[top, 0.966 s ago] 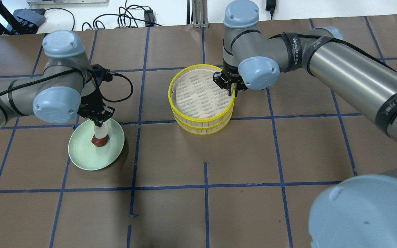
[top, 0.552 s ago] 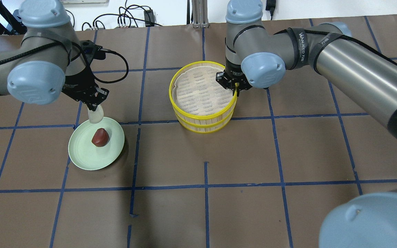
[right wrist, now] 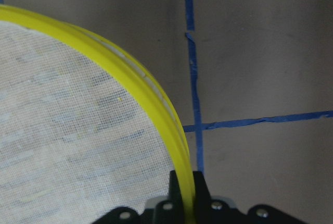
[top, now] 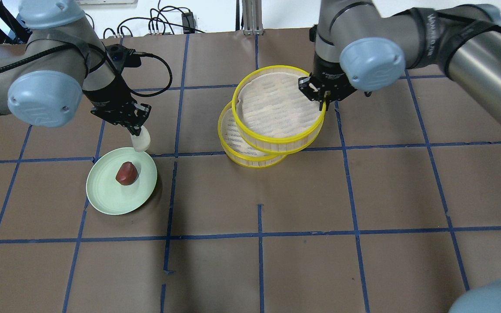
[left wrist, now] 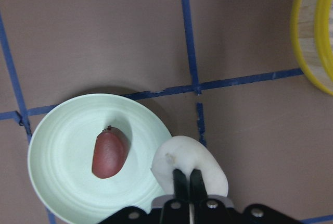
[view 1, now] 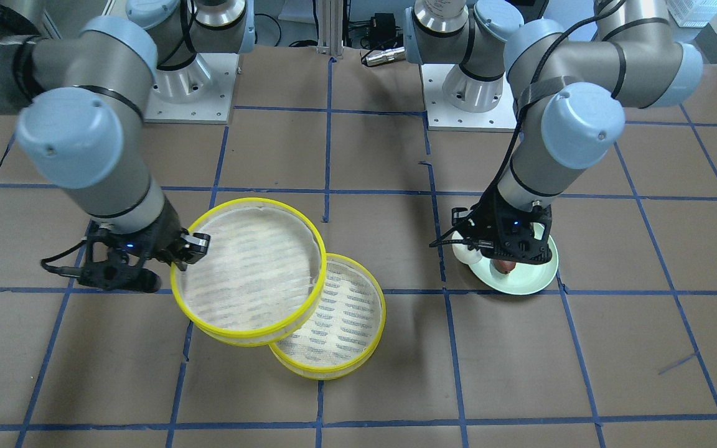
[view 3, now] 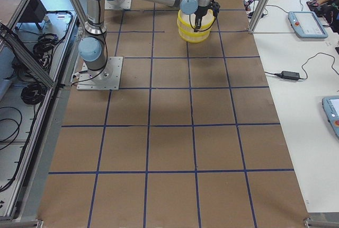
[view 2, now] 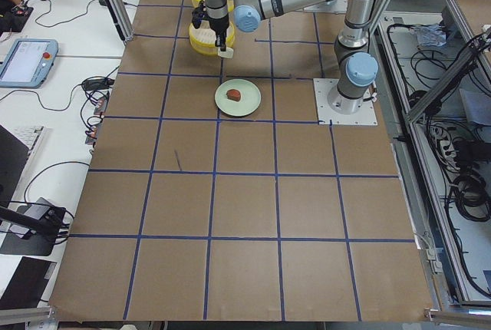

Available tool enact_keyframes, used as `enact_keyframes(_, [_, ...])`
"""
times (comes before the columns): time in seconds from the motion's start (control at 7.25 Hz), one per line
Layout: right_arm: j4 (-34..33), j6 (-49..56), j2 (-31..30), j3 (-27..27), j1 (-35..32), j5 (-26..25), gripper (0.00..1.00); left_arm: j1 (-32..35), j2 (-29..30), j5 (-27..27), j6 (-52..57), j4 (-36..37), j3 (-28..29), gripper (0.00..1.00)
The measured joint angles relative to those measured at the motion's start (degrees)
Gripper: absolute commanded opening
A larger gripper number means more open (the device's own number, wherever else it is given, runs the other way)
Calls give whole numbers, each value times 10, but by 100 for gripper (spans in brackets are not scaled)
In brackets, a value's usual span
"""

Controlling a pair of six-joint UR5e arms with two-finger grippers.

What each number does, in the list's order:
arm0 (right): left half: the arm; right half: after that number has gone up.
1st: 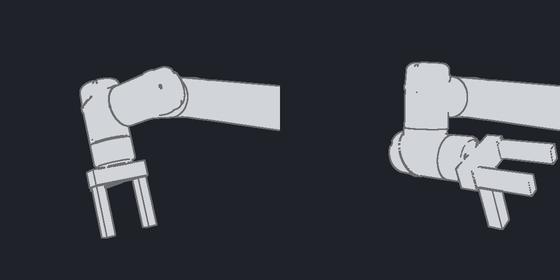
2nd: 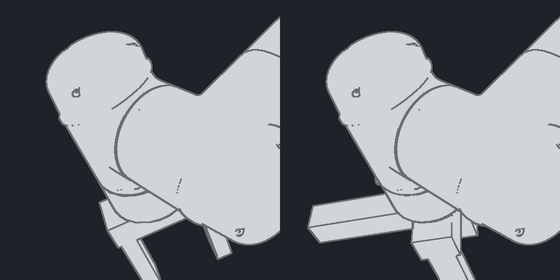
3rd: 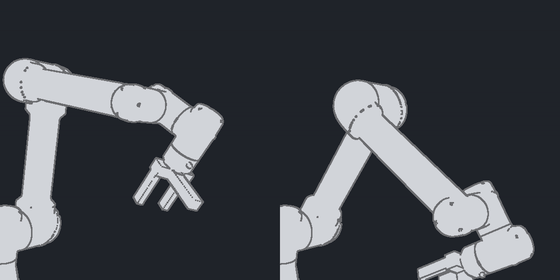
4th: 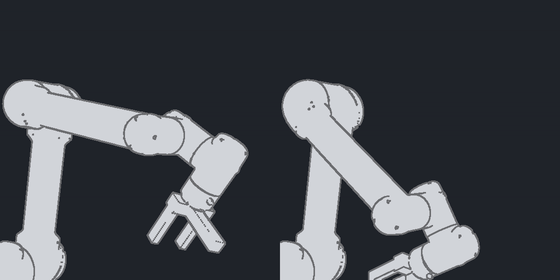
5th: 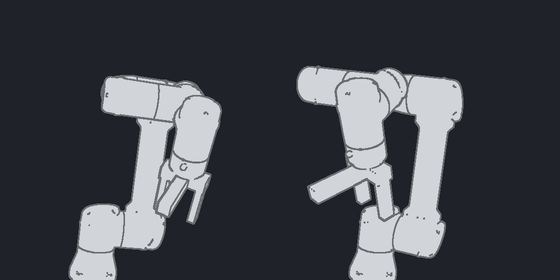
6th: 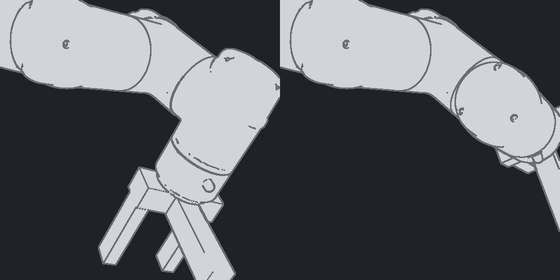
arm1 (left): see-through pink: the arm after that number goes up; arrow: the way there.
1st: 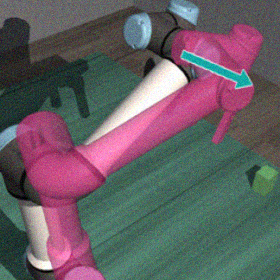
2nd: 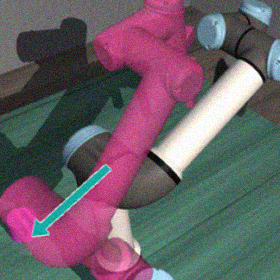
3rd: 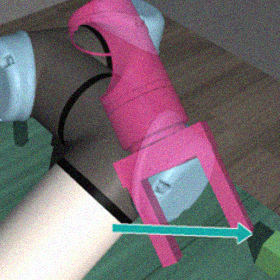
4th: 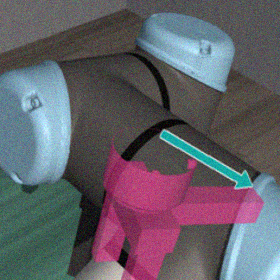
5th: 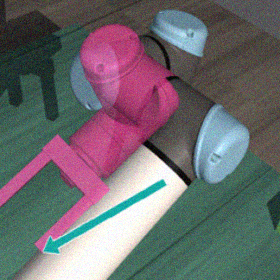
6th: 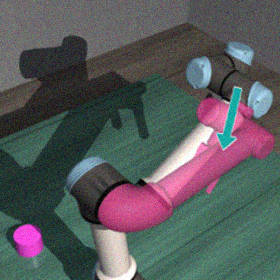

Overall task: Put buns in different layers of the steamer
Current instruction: 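Lower white bun into bottom tier while right gripper sets top tier aside, then release bun and move left gripper to plate while right restacks top tier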

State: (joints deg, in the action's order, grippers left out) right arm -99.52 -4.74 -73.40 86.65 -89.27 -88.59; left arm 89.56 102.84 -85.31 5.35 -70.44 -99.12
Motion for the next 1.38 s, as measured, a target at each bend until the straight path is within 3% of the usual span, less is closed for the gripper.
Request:
enact_keyframes(0.14, [15, 46, -7, -5, 40, 0, 0, 37, 33, 12, -61, 55, 5, 1])
enact_keyframes(0.28, [17, 92, -7, -6, 69, -11, 0, 80, 63, 17, -131, 99, 17, 8])
enact_keyframes(0.41, [15, 121, -5, -4, 84, -19, 0, 113, 88, 28, -196, 120, 34, 92])
enact_keyframes(0.55, [14, 132, -1, -2, 89, -22, 0, 136, 107, 51, -260, 136, 49, 100])
enact_keyframes(0.83, [13, 134, 7, 0, 92, -23, 0, 153, 124, 73, -322, 167, 57, 100])
enact_keyframes(0.97, [13, 132, 8, 0, 92, -23, 0, 153, 122, 69, -298, 173, 59, 100])
enact_keyframes(1.38, [5, 68, 5, -4, 74, -16, 0, 88, 93, -28, -4, 157, 42, 100])
